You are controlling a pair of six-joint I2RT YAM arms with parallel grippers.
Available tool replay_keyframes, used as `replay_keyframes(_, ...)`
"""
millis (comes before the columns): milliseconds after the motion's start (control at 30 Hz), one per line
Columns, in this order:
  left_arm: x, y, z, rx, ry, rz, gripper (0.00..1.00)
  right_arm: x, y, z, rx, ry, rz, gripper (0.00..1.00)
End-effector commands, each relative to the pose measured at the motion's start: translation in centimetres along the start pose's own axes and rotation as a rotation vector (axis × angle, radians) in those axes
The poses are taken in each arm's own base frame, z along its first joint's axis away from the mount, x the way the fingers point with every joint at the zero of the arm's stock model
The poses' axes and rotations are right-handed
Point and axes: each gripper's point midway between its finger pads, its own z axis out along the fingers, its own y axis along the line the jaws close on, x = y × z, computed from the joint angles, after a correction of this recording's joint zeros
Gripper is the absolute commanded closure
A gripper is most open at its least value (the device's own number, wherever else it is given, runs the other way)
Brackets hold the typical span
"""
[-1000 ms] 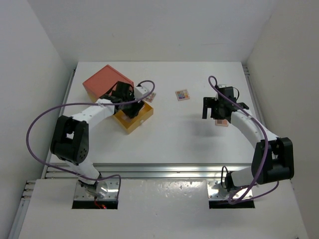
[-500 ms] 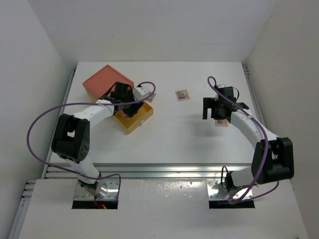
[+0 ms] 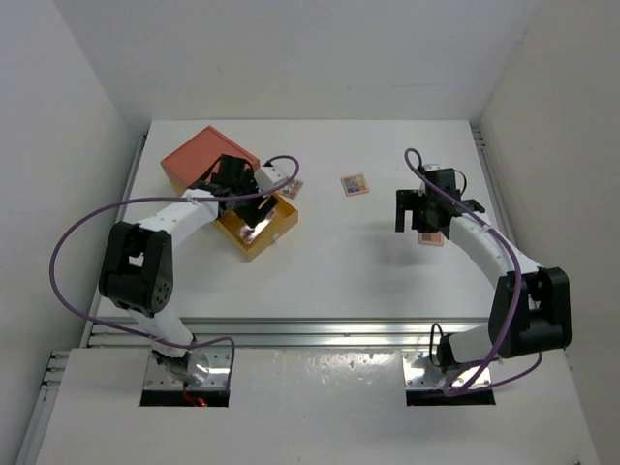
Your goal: Organize the makeup
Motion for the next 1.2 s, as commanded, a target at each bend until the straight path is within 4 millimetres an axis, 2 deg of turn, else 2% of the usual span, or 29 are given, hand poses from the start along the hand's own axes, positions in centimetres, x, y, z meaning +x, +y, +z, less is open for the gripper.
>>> replay_keyframes(0,-0.9,0.6,0.0,0.008,-0.017,0.005,0.27,-1.4,-0.5,-0.4,0.016,-0.05,0.002,0.0)
replay_keyframes(67,-0.9,0.6,0.0,0.008,-0.017,0.005,0.27,-1.4,-0.4,-0.4,0.014,-0.047,-0.001,0.0)
replay_keyframes(167,-3.1,1.4,-0.6,-0.008,-0.068,-0.021,0.27,-1.5,-0.3,-0.4,0.008,-0.051,-0.002,0.0)
replay_keyframes(200,-5.1,2.4,-1.1,-0.03,-0.106,-0.033,0.28,-1.4,-0.3,-0.3,0.008,-0.045,-0.002,0.0)
replay_keyframes(267,-7.6,2.5,-1.4,-0.02,-0.161,-0.087,0.28,-1.6,-0.3,-0.4,0.004,-0.052,0.003,0.0)
replay_keyframes(300,-10.4,2.3,-1.3,-0.017,-0.209,-0.077,0.28,-1.5,-0.1,-0.4,-0.001,-0.048,0.004,0.0)
replay_keyframes(367,-12.7,1.6,-0.7,0.0,-0.24,-0.101,0.28,-1.5,-0.1,-0.4,-0.005,-0.049,0.007,0.0)
replay_keyframes(400,-14.5,1.0,0.4,0.019,-0.256,-0.102,0.2,-1.5,0.1,-0.5,-0.01,-0.049,0.007,0.0)
replay_keyframes(467,-15.6,0.7,2.1,0.017,-0.251,-0.179,0.04,-1.5,0.1,-0.6,-0.012,-0.05,0.01,0.0)
replay_keyframes(500,-16.2,1.6,4.2,-0.017,-0.23,-0.203,0.0,-1.4,0.1,-0.7,-0.014,-0.048,0.011,0.0)
replay_keyframes(533,-16.0,1.2,5.4,-0.019,-0.192,-0.222,0.0,-1.3,0.1,-0.7,-0.012,-0.047,0.009,0.0)
replay_keyframes(567,-15.8,1.7,6.5,-0.039,-0.165,-0.269,0.0,-1.3,0.0,-1.0,-0.011,-0.05,0.011,0.0)
replay_keyframes(600,-15.5,2.1,8.7,-0.068,-0.108,-0.289,0.0,-1.1,0.0,-1.2,-0.013,-0.052,0.011,0.0)
replay_keyframes(633,-17.7,3.4,7.4,-0.107,-0.163,-0.301,0.0,-1.1,-0.1,-1.3,-0.009,-0.052,0.011,0.0)
replay_keyframes(667,-15.2,2.8,10.1,-0.098,-0.068,-0.333,0.0,-1.0,-0.1,-1.3,-0.008,-0.047,0.009,0.0)
replay_keyframes(700,-16.0,3.7,10.1,-0.128,-0.079,-0.333,0.0,-0.6,-0.1,-1.3,-0.011,-0.043,0.009,0.0)
replay_keyframes(767,-14.7,4.0,11.4,-0.163,-0.044,-0.349,0.0,-0.6,-0.2,-1.3,-0.012,-0.045,0.013,0.0)
replay_keyframes(867,-13.7,5.0,11.6,-0.234,-0.014,-0.37,0.0,-0.5,0.0,-1.4,-0.019,-0.043,0.018,0.0)
replay_keyframes(933,-13.0,4.4,12.0,-0.217,0.003,-0.38,0.0,-0.5,0.1,-1.3,-0.022,-0.043,0.019,0.0)
replay_keyframes(967,-11.5,4.4,12.3,-0.215,0.039,-0.4,0.0,-0.5,0.2,-1.3,-0.026,-0.039,0.021,0.0)
replay_keyframes(1167,-8.1,2.3,14.2,-0.131,0.122,-0.421,0.0,-0.5,0.5,-1.2,-0.04,-0.033,0.02,0.0)
